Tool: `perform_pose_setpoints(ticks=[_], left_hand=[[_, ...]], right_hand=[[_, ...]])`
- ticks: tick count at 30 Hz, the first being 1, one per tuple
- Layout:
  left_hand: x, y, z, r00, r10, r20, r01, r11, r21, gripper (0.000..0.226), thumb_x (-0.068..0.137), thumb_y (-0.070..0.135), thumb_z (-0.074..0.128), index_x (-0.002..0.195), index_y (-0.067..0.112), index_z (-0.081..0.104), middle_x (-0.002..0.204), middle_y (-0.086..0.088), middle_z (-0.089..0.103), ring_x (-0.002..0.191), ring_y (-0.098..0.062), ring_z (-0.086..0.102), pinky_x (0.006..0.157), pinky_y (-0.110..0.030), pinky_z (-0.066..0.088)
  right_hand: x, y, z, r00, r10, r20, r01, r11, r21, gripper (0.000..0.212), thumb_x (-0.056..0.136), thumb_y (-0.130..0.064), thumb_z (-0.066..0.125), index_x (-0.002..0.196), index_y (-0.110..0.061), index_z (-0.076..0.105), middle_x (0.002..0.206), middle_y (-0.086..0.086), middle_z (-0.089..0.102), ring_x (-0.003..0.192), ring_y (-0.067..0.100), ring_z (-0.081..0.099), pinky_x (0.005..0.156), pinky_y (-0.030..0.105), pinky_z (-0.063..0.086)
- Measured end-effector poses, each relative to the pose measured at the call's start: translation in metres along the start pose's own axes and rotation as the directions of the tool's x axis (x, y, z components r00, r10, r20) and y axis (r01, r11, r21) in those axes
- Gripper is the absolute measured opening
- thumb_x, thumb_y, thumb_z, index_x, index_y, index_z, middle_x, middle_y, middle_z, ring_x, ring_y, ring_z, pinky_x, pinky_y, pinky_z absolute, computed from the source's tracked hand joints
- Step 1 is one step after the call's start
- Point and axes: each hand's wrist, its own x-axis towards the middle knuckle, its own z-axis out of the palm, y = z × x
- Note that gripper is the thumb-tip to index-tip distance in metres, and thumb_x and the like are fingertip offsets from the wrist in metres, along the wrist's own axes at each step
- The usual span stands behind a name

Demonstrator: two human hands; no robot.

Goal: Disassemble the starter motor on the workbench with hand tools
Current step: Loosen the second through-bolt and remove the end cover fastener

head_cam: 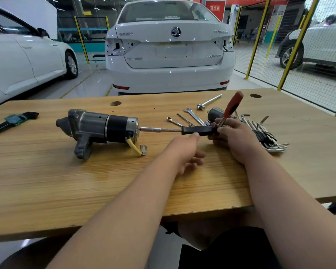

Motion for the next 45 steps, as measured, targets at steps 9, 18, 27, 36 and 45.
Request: perform_pose_setpoints(ticks=[9,18,27,36,45], left_hand=[[0.021,0.007,0.008,0.983,-0.133,-0.124,0.025,0.774,-0.632,0.034,0.096,0.041,0.049,0.086,0.010,0.057,0.054,-0.001,0.051,0.050,-0.014,0.051,0.041,-0.020,0.045],[0.027,0.000,0.013,0.934,-0.110,-0.339,-0.156,0.729,-0.667,0.018,0.094,0.029,0.058,0.085,0.013,0.056,0.064,-0.004,0.053,0.053,-0.013,0.050,0.041,-0.019,0.045],[0.024,-0.012,0.013,0.938,0.078,-0.337,-0.286,0.722,-0.630,0.019,0.099,0.024,0.049,0.085,0.012,0.052,0.036,0.010,0.042,0.036,-0.005,0.040,0.040,-0.020,0.039],[0.029,-0.014,0.016,0.913,0.096,-0.396,-0.340,0.713,-0.613,0.020,0.100,0.028,0.041,0.085,0.021,0.053,0.089,-0.003,0.058,0.079,-0.014,0.061,0.061,-0.028,0.052],[0.024,-0.010,-0.001,0.984,0.044,-0.173,-0.166,0.579,-0.798,0.035,0.102,0.031,0.037,0.081,0.010,0.055,0.088,-0.012,0.061,0.084,-0.032,0.062,0.059,-0.040,0.051]], right_hand=[[0.003,0.001,-0.005,0.999,0.020,0.026,-0.020,1.000,0.015,0.032,0.089,0.009,0.051,0.105,-0.011,0.071,0.110,0.015,0.069,0.092,0.023,0.074,0.071,0.028,0.056],[-0.003,-0.002,0.002,1.000,-0.004,-0.016,0.003,0.999,-0.052,0.029,0.093,0.002,0.047,0.096,-0.019,0.068,0.104,0.009,0.069,0.067,0.021,0.073,0.056,0.026,0.055],[-0.008,-0.006,0.002,0.997,0.017,-0.075,-0.046,0.918,-0.394,0.036,0.099,-0.048,0.047,0.091,-0.022,0.070,0.057,0.002,0.066,0.059,0.016,0.055,0.066,0.036,0.046],[-0.013,-0.007,0.006,0.998,-0.034,-0.054,0.018,0.960,-0.278,0.014,0.099,-0.019,0.052,0.104,-0.022,0.065,0.093,0.006,0.066,0.058,0.010,0.066,0.060,0.028,0.055],[-0.028,-0.009,0.003,0.999,-0.033,0.002,0.033,0.983,-0.182,0.028,0.089,0.004,0.053,0.102,-0.016,0.067,0.110,0.003,0.065,0.087,0.012,0.068,0.073,0.024,0.055]])
